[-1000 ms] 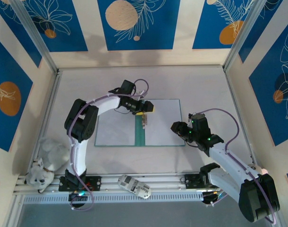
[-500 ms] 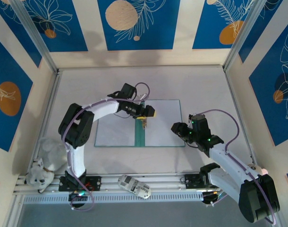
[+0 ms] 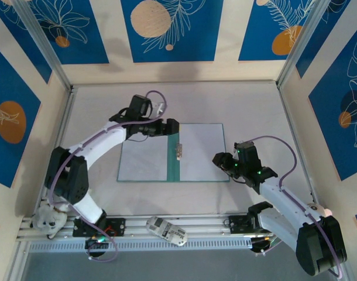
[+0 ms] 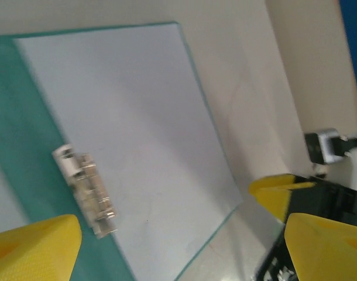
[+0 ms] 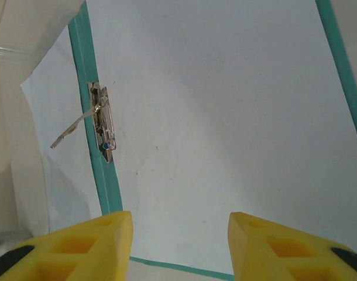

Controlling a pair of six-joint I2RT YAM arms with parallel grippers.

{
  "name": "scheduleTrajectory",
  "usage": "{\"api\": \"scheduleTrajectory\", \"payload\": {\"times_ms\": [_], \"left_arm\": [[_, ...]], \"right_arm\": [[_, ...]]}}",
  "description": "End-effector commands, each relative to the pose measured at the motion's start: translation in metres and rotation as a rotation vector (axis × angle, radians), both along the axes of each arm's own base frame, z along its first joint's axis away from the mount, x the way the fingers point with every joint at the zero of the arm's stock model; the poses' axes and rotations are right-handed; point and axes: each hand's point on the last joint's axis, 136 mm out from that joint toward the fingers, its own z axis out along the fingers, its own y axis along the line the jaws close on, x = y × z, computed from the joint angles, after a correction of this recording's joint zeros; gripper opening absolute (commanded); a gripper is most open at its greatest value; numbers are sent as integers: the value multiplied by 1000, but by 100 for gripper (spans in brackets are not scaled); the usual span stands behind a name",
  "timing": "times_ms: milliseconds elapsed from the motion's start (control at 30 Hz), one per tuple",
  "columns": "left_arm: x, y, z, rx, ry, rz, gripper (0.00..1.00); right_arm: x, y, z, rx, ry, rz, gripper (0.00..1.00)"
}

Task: Put the files into the folder

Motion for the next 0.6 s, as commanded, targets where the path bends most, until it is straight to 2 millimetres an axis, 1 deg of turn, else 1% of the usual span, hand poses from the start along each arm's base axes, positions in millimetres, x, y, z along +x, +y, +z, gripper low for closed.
{"api": "scheduleTrajectory", "payload": {"times_ms": [0,67,167,233,433,567], "left_arm": [[1,48,-31,140,79,165,90],[-4,67,-47,204,112,211,90],[-16,84,-66,262,154,241,90],[-24,92,-78,296,172,254,90],[-44,113,-109,400,234,283,90],[-53,119,-121,431,261,279,90]], "right_arm": [[9,1,17,-22,-3,-10,48],[15,3,23,-37,14,-3,48],[24,10,31,-53,46,11,48],[32,18,37,-53,66,29,48],[57,56,50,-104,129,115,48],[69,85,54,-158,146,168,47]]}}
